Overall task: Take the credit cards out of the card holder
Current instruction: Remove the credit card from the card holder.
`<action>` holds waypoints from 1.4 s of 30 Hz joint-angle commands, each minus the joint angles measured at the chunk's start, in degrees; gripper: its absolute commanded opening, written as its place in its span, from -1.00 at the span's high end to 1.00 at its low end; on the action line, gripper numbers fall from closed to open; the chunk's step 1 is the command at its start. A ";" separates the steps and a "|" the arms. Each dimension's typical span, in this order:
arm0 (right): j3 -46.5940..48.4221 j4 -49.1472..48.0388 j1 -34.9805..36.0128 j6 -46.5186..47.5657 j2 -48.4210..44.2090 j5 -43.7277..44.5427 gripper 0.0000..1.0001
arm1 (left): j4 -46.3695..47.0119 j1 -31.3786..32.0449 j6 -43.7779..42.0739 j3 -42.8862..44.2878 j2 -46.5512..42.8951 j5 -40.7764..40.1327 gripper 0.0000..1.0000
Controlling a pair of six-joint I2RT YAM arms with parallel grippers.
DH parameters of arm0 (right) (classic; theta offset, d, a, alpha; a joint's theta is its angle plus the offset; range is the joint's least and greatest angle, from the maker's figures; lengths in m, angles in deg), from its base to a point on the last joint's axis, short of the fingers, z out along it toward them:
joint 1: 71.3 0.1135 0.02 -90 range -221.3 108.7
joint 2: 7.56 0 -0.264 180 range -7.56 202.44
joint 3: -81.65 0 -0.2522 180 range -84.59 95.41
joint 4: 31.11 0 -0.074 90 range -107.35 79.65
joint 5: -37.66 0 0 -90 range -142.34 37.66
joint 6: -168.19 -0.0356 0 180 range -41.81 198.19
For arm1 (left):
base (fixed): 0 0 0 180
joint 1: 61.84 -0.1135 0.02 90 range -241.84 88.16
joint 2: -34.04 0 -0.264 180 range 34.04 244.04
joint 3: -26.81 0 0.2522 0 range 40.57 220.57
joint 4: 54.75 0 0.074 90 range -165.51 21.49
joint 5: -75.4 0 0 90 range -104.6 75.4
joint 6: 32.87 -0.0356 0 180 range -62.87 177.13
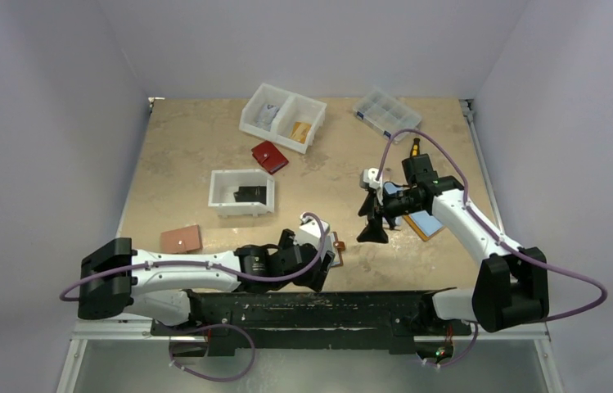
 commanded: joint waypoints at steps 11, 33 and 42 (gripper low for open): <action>-4.09 -2.10 -8.16 -0.94 -2.33 -4.36 -0.76 | 5.06 2.01 -5.54 2.36 2.94 -6.52 -0.73; -1.31 1.75 -8.27 2.52 2.13 -6.28 -0.72 | -8.81 2.56 0.53 21.11 26.19 -11.17 -0.58; -0.05 4.65 -8.29 5.38 4.02 -5.48 -0.71 | -9.45 2.21 1.43 24.53 30.96 -11.19 -0.54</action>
